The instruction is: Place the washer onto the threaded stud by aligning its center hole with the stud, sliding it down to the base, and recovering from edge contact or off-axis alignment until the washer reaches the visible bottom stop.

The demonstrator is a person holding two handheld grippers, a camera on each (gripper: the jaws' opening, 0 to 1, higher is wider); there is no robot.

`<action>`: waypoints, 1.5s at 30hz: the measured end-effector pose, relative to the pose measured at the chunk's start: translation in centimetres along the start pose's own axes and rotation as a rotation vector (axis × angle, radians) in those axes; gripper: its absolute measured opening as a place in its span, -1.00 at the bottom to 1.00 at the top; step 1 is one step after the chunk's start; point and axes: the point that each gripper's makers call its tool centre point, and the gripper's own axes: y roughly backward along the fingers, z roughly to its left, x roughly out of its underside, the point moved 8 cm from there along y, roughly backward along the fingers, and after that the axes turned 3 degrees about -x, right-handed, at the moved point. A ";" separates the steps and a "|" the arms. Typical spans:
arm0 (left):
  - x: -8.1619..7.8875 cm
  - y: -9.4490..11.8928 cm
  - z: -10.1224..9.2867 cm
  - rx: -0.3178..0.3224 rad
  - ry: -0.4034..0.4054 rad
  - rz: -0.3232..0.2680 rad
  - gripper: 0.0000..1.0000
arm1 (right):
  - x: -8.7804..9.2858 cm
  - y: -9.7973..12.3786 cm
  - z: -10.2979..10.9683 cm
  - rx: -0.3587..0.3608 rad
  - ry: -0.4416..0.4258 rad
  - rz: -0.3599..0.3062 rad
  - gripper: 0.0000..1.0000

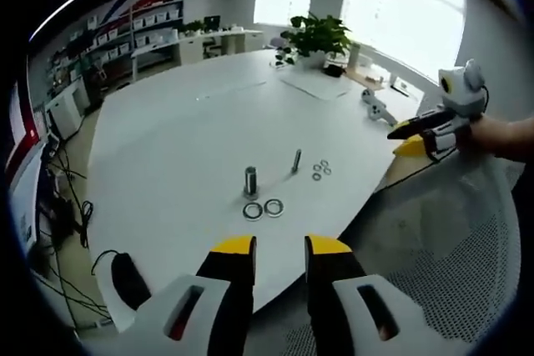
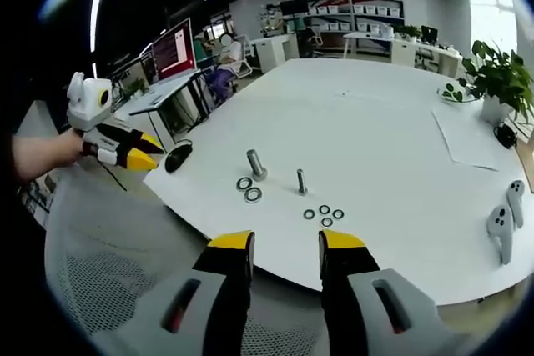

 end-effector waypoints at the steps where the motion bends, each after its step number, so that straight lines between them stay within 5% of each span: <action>1: 0.0 -0.7 0.1 0.000 0.010 0.011 -0.57 | 0.0 0.0 0.0 -0.003 0.001 -0.001 -0.33; 3: 0.1 -1.8 0.1 0.014 0.065 0.016 -0.54 | 0.0 0.0 0.1 -0.010 0.003 0.000 -0.33; 5: -0.3 -2.8 0.0 0.061 0.233 -0.045 -0.53 | 0.0 0.0 0.1 -0.012 0.002 0.000 -0.33; 7: -0.2 -3.5 0.4 0.061 0.308 -0.046 -0.50 | 0.0 0.0 0.1 -0.010 -0.002 -0.001 -0.33; 19: -0.1 -8.4 2.3 -0.037 0.177 0.080 -0.42 | -0.1 0.0 0.3 -0.027 0.006 -0.009 -0.33; 31: 0.6 -12.5 2.7 -0.036 0.009 0.244 -0.37 | -0.1 0.0 0.4 -0.044 0.016 -0.008 -0.33; 37: 0.3 -14.1 2.4 -0.011 -0.173 0.308 -0.33 | 0.0 -0.1 0.5 -0.056 0.017 -0.002 -0.33; 45: 0.2 -16.0 2.9 -0.007 -0.190 0.358 -0.35 | 0.0 -0.1 0.6 -0.057 0.017 -0.007 -0.34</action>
